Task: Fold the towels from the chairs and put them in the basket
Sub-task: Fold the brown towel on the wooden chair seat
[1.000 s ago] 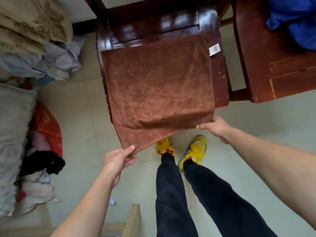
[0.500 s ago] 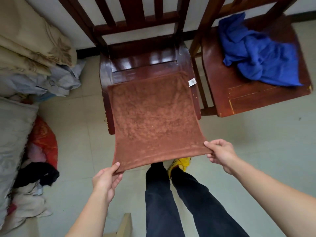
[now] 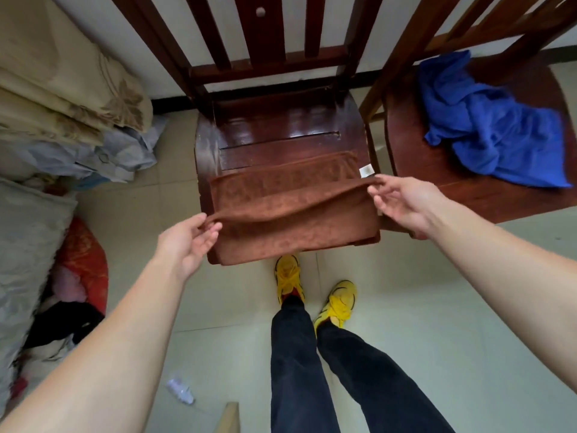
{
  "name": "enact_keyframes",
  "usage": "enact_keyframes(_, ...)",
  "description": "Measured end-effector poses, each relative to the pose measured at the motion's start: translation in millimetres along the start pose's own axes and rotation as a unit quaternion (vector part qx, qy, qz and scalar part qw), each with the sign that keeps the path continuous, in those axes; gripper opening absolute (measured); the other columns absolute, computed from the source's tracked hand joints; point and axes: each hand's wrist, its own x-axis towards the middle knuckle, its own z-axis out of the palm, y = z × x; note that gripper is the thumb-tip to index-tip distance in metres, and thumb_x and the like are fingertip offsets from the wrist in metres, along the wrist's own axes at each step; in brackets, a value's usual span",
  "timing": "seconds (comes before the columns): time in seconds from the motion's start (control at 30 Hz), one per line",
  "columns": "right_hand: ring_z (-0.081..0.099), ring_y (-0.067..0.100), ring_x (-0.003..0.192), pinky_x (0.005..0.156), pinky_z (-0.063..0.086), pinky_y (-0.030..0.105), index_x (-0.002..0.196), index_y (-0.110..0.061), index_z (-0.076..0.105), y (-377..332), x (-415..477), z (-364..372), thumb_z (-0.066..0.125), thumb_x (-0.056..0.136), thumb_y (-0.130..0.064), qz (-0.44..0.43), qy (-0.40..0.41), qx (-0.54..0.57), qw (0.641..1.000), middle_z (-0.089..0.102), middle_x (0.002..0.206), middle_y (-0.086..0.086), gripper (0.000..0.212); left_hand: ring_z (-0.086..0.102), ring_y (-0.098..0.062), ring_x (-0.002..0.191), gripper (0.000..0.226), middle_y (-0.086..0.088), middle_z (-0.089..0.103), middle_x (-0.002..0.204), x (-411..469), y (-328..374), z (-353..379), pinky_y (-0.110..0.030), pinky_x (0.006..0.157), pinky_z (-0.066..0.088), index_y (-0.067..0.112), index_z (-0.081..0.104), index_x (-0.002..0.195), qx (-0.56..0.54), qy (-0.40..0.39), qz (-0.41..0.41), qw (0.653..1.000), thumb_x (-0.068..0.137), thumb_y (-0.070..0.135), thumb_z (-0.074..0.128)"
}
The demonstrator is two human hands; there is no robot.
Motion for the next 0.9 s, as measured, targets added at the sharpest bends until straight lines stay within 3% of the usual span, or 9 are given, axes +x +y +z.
enact_keyframes(0.1, 0.060, 0.005, 0.056, 0.045, 0.048, 0.015, 0.098, -0.009, 0.065, -16, 23, 31, 0.062, 0.088, -0.003, -0.066, 0.047, -0.119, 0.990, 0.063, 0.076, 0.003, 0.013, 0.067, -0.013, 0.059, 0.008, -0.010, 0.060, 0.081, 30, 19, 16, -0.017, 0.053, 0.055, 0.005, 0.056, 0.083, 0.059, 0.006, 0.030, 0.998, 0.089, 0.000, 0.058)
enact_keyframes(0.23, 0.049, 0.010, 0.048, 0.042, 0.040, 0.021, 0.082, -0.015, 0.068, -28, 57, 52, 0.077, 0.079, -0.017, -0.119, 0.134, -0.250, 0.951, 0.062, 0.070, 0.002, 0.010, 0.049, -0.006, 0.038, 0.018, -0.007, 0.057, 0.065, 60, 31, 34, -0.015, 0.039, 0.044, 0.012, 0.059, 0.073, 0.263, 0.077, 0.130, 0.953, 0.082, -0.001, 0.066)
enact_keyframes(0.4, 0.059, 0.019, 0.068, 0.067, 0.050, 0.032, 0.075, -0.017, 0.067, -32, 97, 55, 0.080, 0.075, -0.024, -0.125, 0.192, -0.325, 0.918, 0.069, 0.085, 0.005, 0.015, 0.052, -0.015, 0.059, 0.016, -0.004, 0.060, 0.066, 100, 46, 42, -0.037, 0.071, 0.055, 0.019, 0.066, 0.063, 0.358, 0.145, 0.184, 0.904, 0.077, 0.015, 0.072)
enact_keyframes(0.47, 0.064, 0.022, 0.080, 0.076, 0.054, 0.035, 0.077, -0.017, 0.068, -31, 106, 50, 0.079, 0.076, -0.027, -0.115, 0.217, -0.361, 0.900, 0.071, 0.095, 0.007, 0.015, 0.052, -0.016, 0.050, 0.017, -0.003, 0.061, 0.064, 109, 49, 50, -0.028, 0.056, 0.054, 0.019, 0.065, 0.065, 0.360, 0.140, 0.185, 0.904, 0.081, 0.014, 0.068)
enact_keyframes(0.57, 0.065, 0.025, 0.096, 0.088, 0.053, 0.037, 0.089, -0.018, 0.068, -30, 97, 48, 0.072, 0.081, -0.031, -0.137, 0.243, -0.454, 0.846, 0.070, 0.104, 0.005, 0.016, 0.056, -0.016, 0.046, 0.018, -0.006, 0.064, 0.068, 111, 51, 61, -0.019, 0.039, 0.045, 0.022, 0.057, 0.070, 0.325, 0.130, 0.195, 0.916, 0.084, 0.013, 0.063)
enact_keyframes(0.67, 0.064, 0.023, 0.097, 0.084, 0.050, 0.035, 0.099, -0.026, 0.065, -22, 75, 62, 0.064, 0.084, -0.033, -0.258, 0.243, -0.532, 0.769, 0.069, 0.098, -0.003, 0.016, 0.068, -0.028, 0.066, 0.011, -0.004, 0.067, 0.071, 107, 44, 64, -0.038, 0.067, 0.059, 0.028, 0.055, 0.070, 0.347, 0.127, 0.263, 0.891, 0.072, 0.021, 0.064)
enact_keyframes(0.77, 0.063, 0.016, 0.085, 0.078, 0.050, 0.028, 0.096, -0.026, 0.068, 3, 65, 92, 0.065, 0.085, -0.025, -0.286, 0.139, -0.490, 0.812, 0.066, 0.084, -0.007, 0.012, 0.067, -0.030, 0.067, 0.013, -0.006, 0.067, 0.069, 95, 13, 70, -0.036, 0.069, 0.056, 0.028, 0.059, 0.071, 0.422, 0.012, 0.255, 0.870, 0.074, 0.019, 0.067)
enact_keyframes(0.83, 0.067, 0.016, 0.077, 0.067, 0.051, 0.023, 0.091, -0.025, 0.067, 23, 67, 108, 0.067, 0.085, -0.019, -0.193, 0.028, -0.440, 0.876, 0.071, 0.084, 0.000, 0.009, 0.065, -0.026, 0.064, 0.014, -0.008, 0.069, 0.070, 88, -11, 68, -0.034, 0.070, 0.054, 0.026, 0.060, 0.073, 0.449, -0.045, 0.188, 0.873, 0.076, 0.019, 0.072)
enact_keyframes(0.9, 0.069, 0.015, 0.071, 0.056, 0.047, 0.018, 0.093, -0.020, 0.066, 30, 71, 109, 0.065, 0.088, -0.015, -0.083, -0.029, -0.368, 0.926, 0.073, 0.089, 0.006, 0.007, 0.060, -0.020, 0.057, 0.016, -0.006, 0.068, 0.066, 85, -27, 57, -0.031, 0.066, 0.050, 0.021, 0.060, 0.074, 0.431, -0.032, 0.129, 0.893, 0.079, 0.015, 0.073)
